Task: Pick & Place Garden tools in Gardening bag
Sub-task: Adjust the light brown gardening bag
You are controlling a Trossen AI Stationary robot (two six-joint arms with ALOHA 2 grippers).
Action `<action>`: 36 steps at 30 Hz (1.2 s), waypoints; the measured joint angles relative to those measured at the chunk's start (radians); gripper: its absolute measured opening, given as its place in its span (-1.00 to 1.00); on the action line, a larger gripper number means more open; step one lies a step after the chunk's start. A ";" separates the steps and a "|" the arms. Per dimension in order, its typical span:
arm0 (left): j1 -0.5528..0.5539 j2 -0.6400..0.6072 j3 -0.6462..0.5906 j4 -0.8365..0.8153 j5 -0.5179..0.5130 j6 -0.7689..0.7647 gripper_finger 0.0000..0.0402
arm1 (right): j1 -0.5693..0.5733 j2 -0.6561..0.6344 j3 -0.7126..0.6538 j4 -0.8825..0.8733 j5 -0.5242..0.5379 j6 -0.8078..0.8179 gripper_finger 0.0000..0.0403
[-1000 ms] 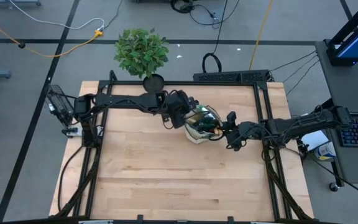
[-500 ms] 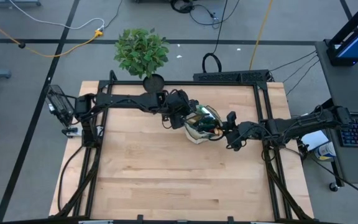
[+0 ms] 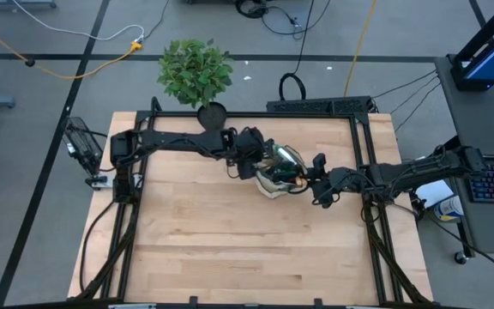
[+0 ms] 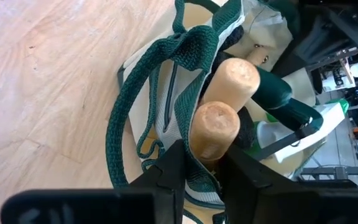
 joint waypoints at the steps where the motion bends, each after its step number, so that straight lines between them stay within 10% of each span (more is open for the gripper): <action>1: -0.003 0.000 0.000 0.005 0.000 -0.021 -0.89 | 0.000 0.000 0.000 0.001 -0.001 -0.002 -0.69; 24: -0.136 -0.048 -0.003 0.138 0.029 -0.251 -0.98 | -0.001 0.109 -0.003 0.197 -0.135 -0.045 -0.69; 36: -0.135 -0.047 0.001 -0.059 0.034 -0.499 -0.98 | -0.008 0.107 -0.001 0.243 -0.008 -0.007 -0.59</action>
